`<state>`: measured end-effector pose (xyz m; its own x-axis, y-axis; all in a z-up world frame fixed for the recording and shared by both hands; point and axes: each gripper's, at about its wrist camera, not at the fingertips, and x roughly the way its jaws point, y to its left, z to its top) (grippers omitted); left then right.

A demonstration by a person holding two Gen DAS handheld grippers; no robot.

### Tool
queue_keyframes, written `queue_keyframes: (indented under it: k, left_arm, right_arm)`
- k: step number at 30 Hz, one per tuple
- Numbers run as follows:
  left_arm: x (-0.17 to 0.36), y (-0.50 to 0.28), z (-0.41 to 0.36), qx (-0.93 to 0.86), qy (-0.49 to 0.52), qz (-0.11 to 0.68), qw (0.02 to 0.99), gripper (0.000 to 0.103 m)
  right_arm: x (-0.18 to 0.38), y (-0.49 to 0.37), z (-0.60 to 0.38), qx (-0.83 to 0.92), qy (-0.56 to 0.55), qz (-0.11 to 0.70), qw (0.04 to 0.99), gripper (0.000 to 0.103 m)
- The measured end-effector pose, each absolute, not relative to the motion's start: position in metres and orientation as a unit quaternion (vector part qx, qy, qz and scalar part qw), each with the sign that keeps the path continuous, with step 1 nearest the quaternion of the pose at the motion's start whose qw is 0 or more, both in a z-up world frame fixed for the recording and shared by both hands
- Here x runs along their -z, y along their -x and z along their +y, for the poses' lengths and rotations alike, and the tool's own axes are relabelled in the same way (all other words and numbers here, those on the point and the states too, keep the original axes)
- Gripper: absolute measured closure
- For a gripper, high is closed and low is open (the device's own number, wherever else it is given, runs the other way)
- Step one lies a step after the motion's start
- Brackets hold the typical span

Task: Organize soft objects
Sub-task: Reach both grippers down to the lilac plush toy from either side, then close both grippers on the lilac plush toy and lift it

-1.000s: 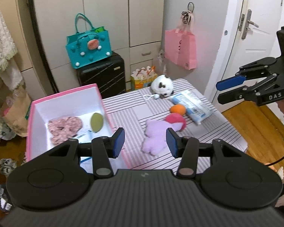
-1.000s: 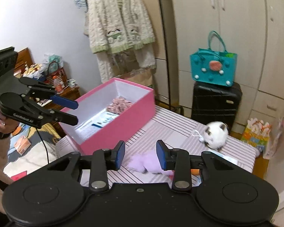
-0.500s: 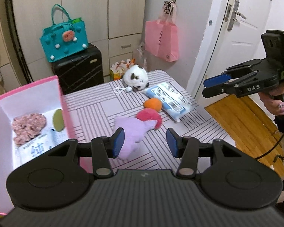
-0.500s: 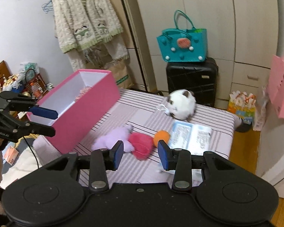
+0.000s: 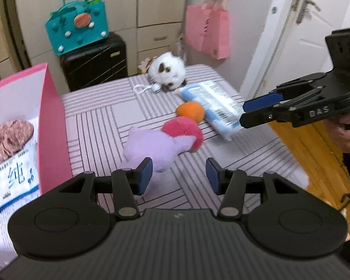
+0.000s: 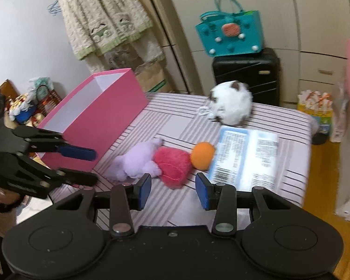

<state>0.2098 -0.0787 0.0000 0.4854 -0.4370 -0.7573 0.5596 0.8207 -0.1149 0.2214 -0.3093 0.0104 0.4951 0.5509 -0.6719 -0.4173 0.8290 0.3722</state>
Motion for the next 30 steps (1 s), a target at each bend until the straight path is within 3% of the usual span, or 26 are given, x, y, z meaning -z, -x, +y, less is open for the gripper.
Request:
queue_keyframes:
  k: [12, 16, 22, 26, 28, 30]
  left_arm:
    - [0.053, -0.211, -0.078, 0.161, -0.035, 0.401, 0.901, 0.052]
    - [0.058, -0.205, -0.077, 0.126, -0.040, 0.394, 0.910, 0.045]
    - [0.067, -0.210, -0.066, 0.118, 0.022, 0.420, 0.899, 0.044]
    - [0.073, -0.215, -0.058, 0.110, 0.042, 0.409, 0.905, 0.046]
    - [0.076, -0.216, -0.053, 0.112, 0.063, 0.403, 0.906, 0.047]
    - [0.079, -0.218, -0.051, 0.116, 0.073, 0.403, 0.905, 0.049]
  right_arm:
    - [-0.001, -0.284, -0.221, -0.375, -0.012, 0.435, 0.819, 0.056]
    - [0.012, -0.306, -0.197, -0.387, 0.018, 0.467, 0.795, 0.056]
    - [0.025, -0.312, -0.181, -0.398, 0.043, 0.491, 0.774, 0.041]
    - [0.031, -0.315, -0.183, -0.396, 0.032, 0.502, 0.768, 0.037]
    - [0.033, -0.317, -0.186, -0.394, 0.025, 0.506, 0.767, 0.038]
    - [0.034, -0.318, -0.185, -0.395, 0.015, 0.510, 0.764, 0.046]
